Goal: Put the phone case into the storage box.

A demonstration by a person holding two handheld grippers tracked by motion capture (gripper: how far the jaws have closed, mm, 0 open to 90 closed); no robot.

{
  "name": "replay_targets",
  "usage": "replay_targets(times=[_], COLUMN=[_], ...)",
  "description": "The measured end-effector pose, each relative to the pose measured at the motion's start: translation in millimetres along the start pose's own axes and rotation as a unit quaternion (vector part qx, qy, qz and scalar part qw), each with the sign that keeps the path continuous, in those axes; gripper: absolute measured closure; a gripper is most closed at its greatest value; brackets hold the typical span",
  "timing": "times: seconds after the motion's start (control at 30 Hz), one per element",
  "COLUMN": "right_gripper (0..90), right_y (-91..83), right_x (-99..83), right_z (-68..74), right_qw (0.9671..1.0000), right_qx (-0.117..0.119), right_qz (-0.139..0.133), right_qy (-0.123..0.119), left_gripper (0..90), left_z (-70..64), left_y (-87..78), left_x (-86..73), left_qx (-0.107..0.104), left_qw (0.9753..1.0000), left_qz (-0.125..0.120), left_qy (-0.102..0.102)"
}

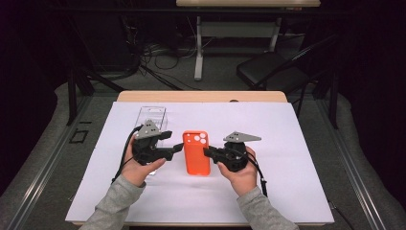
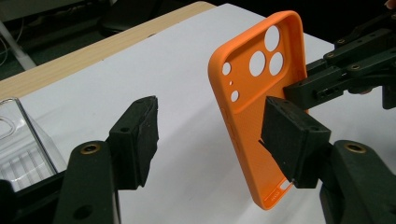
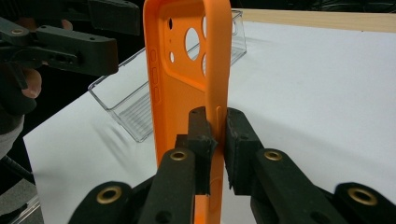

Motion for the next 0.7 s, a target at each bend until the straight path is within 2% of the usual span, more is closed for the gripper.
replay_targets(times=[0.47,0.7], right_gripper=[82.2,82.3], right_y=[6.0,7.4], right_x=[-3.7,-5.7], right_z=[5.8,9.0], right_qw=[0.9997,0.9997], right_qx=[-0.017,-0.018], right_qz=[0.007,0.011], right_qy=[-0.017,-0.014], left_gripper=[36.7,38.3], left_z=[-3.5,-4.8], left_y=[0.9,1.6], left_x=[0.9,0.3], left_qx=[0.017,0.025], left_qw=[0.9997,0.9993], left_qz=[-0.005,-0.005], left_qy=[0.014,0.026])
Point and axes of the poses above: each handheld gripper's, and its own axes: y roughly forward along the jaws, x roughly out of its top, z roughly to its left, the point moved 9 cm from there along y, roughly forward along the jaws, and after that the axes turned 13 degrees about x, right-handed, at the moved point
